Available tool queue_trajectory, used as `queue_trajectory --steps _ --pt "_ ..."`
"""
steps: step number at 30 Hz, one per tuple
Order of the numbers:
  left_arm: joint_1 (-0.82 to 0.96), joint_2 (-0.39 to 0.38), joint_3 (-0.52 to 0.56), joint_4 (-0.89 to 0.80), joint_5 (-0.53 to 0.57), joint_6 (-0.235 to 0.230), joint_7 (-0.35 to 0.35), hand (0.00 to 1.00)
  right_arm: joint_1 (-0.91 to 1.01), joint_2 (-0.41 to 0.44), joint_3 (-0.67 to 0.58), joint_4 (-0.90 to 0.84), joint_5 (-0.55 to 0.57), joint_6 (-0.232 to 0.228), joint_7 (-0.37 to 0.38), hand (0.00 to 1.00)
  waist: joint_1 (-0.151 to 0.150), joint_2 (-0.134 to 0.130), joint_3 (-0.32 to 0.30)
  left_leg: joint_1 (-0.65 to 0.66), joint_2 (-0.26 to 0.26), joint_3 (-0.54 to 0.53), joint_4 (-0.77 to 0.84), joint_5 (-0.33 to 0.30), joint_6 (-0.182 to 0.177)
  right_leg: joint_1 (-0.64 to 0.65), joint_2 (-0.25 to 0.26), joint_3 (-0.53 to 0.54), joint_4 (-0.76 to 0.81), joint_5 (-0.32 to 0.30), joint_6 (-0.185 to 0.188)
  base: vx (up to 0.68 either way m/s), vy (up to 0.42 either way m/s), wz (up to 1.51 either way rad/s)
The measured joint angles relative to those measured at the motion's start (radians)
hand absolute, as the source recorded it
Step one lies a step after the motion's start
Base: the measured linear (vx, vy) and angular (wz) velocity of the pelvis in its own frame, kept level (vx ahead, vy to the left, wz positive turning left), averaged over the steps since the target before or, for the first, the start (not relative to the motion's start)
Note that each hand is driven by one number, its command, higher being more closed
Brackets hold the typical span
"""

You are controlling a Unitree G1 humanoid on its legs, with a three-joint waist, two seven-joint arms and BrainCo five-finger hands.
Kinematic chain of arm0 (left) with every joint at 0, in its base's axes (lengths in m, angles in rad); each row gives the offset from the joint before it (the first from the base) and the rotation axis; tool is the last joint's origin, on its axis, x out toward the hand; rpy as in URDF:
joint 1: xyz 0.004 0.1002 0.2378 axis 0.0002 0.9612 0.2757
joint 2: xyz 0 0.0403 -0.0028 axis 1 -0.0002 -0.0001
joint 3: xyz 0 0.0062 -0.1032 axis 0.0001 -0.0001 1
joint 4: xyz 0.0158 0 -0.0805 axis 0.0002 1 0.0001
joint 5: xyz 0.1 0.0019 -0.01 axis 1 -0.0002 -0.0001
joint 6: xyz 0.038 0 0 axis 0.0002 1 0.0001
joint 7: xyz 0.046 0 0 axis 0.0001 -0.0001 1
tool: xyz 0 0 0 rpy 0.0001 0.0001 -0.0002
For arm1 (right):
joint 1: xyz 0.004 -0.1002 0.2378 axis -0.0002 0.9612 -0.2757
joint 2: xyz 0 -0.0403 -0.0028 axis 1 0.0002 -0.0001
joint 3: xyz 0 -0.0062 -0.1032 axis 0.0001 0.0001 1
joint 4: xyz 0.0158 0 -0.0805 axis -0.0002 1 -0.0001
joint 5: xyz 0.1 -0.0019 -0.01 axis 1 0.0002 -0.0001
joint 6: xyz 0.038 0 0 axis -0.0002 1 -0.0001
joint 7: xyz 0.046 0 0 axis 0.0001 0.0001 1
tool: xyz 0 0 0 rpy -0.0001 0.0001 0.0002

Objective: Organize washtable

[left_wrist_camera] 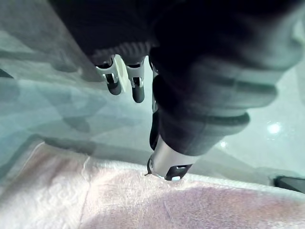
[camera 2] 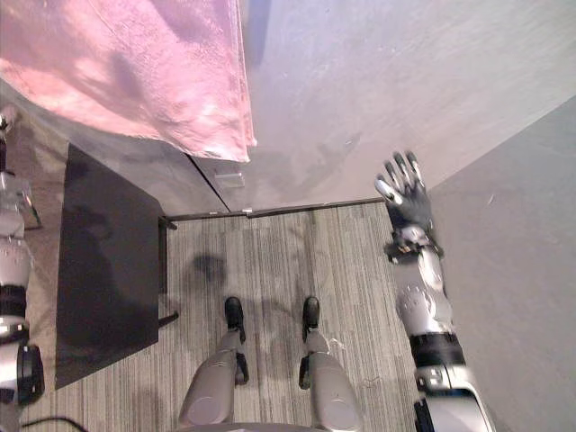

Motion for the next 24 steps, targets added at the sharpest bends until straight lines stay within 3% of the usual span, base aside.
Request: queue_trajectory --steps 3,7,11,14,16,21,24 --pt "0.133 -0.073 0.081 -0.033 0.0 0.024 -0.02 0.0 0.091 0.038 -0.137 -0.006 -0.022 0.002 -0.037 0.0 -0.003 0.001 -0.048 0.01 0.0 -0.009 0.0 -0.005 -0.003 0.016 -0.001 -0.004 -0.001 -0.006 0.0 -0.05 -0.01 0.08" --pt "0.191 -0.105 0.1 -0.063 0.033 0.042 -0.034 0.0 0.1 0.031 -0.257 -0.072 -0.081 0.003 -0.085 0.0 -0.006 0.008 -0.098 0.048 0.001 -0.029 0.0 -0.013 -0.003 0.065 0.0 -0.026 -0.001 -0.019 -0.004 -0.04 -0.011 0.14" --pt "0.193 -0.104 0.155 -0.068 0.063 0.041 -0.005 0.0 0.032 -0.048 -0.252 -0.142 -0.117 -0.004 -0.096 0.0 -0.005 0.038 -0.149 0.067 0.001 -0.041 0.0 -0.015 -0.004 0.093 -0.001 -0.036 -0.001 -0.025 -0.002 -0.07 -0.017 0.12" --pt "0.186 -0.103 0.15 -0.143 0.087 0.04 0.013 0.0 -0.075 -0.118 -0.139 -0.189 -0.115 -0.01 -0.091 0.0 0.008 0.074 -0.182 0.08 -0.003 -0.054 0.0 -0.015 -0.004 0.115 -0.002 -0.059 -0.002 -0.032 -0.003 -0.09 -0.013 0.18" --pt "0.175 -0.084 0.145 -0.222 0.089 0.011 0.022 0.0 -0.174 -0.14 0.03 -0.204 -0.103 -0.014 -0.045 0.0 0.015 0.093 -0.209 0.094 -0.001 -0.068 0.0 -0.015 -0.004 0.137 0.0 -0.078 -0.005 -0.039 -0.007 -0.09 -0.019 0.22" --pt "0.073 -0.032 0.039 -0.324 0.086 -0.034 0.029 0.0 -0.333 -0.138 0.346 -0.184 -0.082 0.004 0.061 0.0 0.062 0.105 -0.238 0.108 -0.006 -0.079 0.0 -0.015 -0.004 0.159 -0.004 -0.087 -0.005 -0.042 -0.006 -0.07 -0.012 0.11" --pt "0.063 -0.032 -0.052 -0.387 0.074 -0.057 -0.005 0.0 -0.426 -0.106 0.479 -0.114 -0.055 0.023 0.106 0.0 0.068 0.104 -0.239 0.108 -0.01 -0.084 0.0 -0.015 -0.004 0.161 -0.011 -0.092 -0.005 -0.042 -0.005 -0.08 -0.002 0.06"
